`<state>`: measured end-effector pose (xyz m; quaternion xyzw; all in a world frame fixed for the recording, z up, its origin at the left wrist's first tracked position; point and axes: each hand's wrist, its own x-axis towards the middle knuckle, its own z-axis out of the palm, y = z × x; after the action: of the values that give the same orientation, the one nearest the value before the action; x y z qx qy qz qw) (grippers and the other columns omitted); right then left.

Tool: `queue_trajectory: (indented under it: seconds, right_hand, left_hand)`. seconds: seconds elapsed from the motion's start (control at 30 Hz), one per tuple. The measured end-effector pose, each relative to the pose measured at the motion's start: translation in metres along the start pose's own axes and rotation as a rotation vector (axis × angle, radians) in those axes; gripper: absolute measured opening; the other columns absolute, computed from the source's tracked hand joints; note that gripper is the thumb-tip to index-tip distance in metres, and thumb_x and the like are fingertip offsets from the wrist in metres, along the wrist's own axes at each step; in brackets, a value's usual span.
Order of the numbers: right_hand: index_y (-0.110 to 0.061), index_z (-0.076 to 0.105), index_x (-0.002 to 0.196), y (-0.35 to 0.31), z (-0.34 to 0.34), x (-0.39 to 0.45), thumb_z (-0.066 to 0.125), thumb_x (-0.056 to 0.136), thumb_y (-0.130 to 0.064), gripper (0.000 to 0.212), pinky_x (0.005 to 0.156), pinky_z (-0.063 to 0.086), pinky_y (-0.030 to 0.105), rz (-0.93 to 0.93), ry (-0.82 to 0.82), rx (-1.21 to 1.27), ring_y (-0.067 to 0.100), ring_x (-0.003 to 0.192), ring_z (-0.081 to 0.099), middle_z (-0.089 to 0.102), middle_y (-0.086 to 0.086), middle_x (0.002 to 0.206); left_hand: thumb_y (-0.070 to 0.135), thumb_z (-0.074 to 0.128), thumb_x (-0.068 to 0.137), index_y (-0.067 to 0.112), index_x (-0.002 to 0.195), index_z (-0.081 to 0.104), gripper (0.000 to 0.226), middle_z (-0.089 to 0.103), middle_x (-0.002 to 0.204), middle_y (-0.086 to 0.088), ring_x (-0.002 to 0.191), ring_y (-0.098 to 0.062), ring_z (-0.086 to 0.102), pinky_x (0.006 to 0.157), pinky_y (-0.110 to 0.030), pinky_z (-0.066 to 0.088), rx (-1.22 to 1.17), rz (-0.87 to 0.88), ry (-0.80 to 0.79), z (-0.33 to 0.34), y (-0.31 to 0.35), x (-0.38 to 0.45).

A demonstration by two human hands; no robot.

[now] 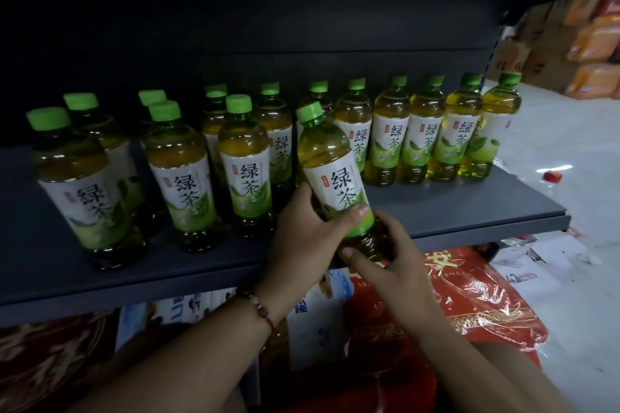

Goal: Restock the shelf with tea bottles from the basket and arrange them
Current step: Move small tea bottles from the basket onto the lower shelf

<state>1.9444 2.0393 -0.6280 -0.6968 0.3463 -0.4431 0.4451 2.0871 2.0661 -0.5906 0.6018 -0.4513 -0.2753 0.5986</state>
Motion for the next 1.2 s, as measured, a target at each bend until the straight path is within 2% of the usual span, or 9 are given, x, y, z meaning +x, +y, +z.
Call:
queue_trajectory:
  seconds: [0.1,0.27,0.33,0.47,0.57,0.77,0.93,1.1,1.2]
  right_hand:
    - [-0.029,0.053,0.13,0.002,0.016,0.014,0.077,0.083,-0.019,0.054,0.089,0.055,0.029,-0.036,0.054,-0.032,0.001,0.107,0.063,0.066,-0.019,0.113]
    - [-0.033,0.05,0.131,0.009,0.039,0.04,0.075,0.082,-0.028,0.055,0.086,0.053,0.028,-0.04,0.063,-0.162,-0.003,0.103,0.061,0.064,-0.02,0.112]
    - [-0.032,0.048,0.134,0.014,0.044,0.046,0.074,0.081,-0.034,0.059,0.084,0.052,0.028,-0.027,0.066,-0.216,0.001,0.105,0.06,0.064,-0.018,0.115]
    - [-0.034,0.038,0.143,0.015,0.052,0.055,0.068,0.085,-0.035,0.065,0.082,0.042,0.026,-0.049,0.047,-0.3,-0.007,0.102,0.045,0.047,-0.015,0.127]
    - [-0.037,0.038,0.14,0.013,0.056,0.063,0.057,0.09,-0.04,0.054,0.086,0.05,0.036,-0.021,0.041,-0.288,0.005,0.109,0.054,0.05,-0.012,0.133]
    - [-0.037,0.044,0.136,0.008,0.066,0.07,0.053,0.093,-0.037,0.043,0.093,0.05,0.046,0.021,0.006,-0.253,0.012,0.114,0.056,0.053,-0.011,0.132]
    - [-0.039,0.044,0.135,0.009,0.066,0.07,0.052,0.094,-0.037,0.042,0.091,0.051,0.047,0.021,0.004,-0.276,0.012,0.113,0.057,0.052,-0.011,0.133]
    - [-0.042,0.043,0.138,0.002,0.059,0.069,0.053,0.092,-0.036,0.048,0.098,0.05,0.043,-0.006,-0.067,-0.293,0.011,0.119,0.054,0.053,-0.011,0.134]
    - [-0.032,0.031,0.151,-0.003,0.042,0.06,0.06,0.093,-0.03,0.065,0.105,0.042,0.031,-0.074,-0.14,-0.469,0.011,0.13,0.044,0.045,-0.008,0.146]
  left_hand:
    - [0.048,0.081,0.067,0.039,0.109,0.059,0.048,0.072,0.105,0.018,0.097,-0.001,0.069,0.083,-0.038,0.06,0.094,0.043,0.061,-0.005,-0.001,0.008]
    - [0.038,0.08,0.077,0.031,0.128,0.054,0.057,0.069,0.113,0.016,0.104,0.0,0.065,0.086,-0.035,0.059,0.285,0.097,0.127,-0.01,-0.005,0.017]
    - [0.039,0.077,0.082,0.033,0.139,0.045,0.066,0.066,0.122,0.014,0.112,-0.004,0.062,0.091,-0.035,0.057,0.349,0.113,0.129,-0.009,-0.007,0.02]
    - [0.032,0.066,0.093,0.037,0.157,0.013,0.083,0.047,0.15,0.012,0.136,-0.007,0.045,0.11,-0.031,0.042,0.44,0.142,0.127,-0.006,-0.01,0.025]
    - [0.027,0.061,0.095,0.038,0.158,0.001,0.088,0.033,0.158,0.013,0.143,-0.004,0.033,0.109,-0.02,0.03,0.46,0.139,0.137,-0.004,-0.011,0.022]
    - [0.026,0.064,0.091,0.03,0.159,-0.006,0.097,0.018,0.163,0.013,0.148,-0.002,0.018,0.116,-0.02,0.02,0.447,0.148,0.155,-0.005,-0.015,0.02]
    - [0.026,0.063,0.092,0.03,0.158,-0.009,0.099,0.014,0.164,0.014,0.148,0.0,0.014,0.109,-0.013,0.012,0.46,0.132,0.134,-0.007,-0.016,0.02]
    - [0.035,0.059,0.095,0.032,0.159,-0.007,0.092,0.008,0.165,0.014,0.15,-0.005,0.01,0.111,-0.018,0.016,0.562,0.149,0.093,-0.014,-0.011,0.006]
    - [0.041,0.052,0.098,0.033,0.159,0.006,0.077,0.011,0.164,0.012,0.149,-0.008,0.014,0.114,-0.027,0.028,0.758,0.261,0.044,-0.023,-0.002,-0.01]
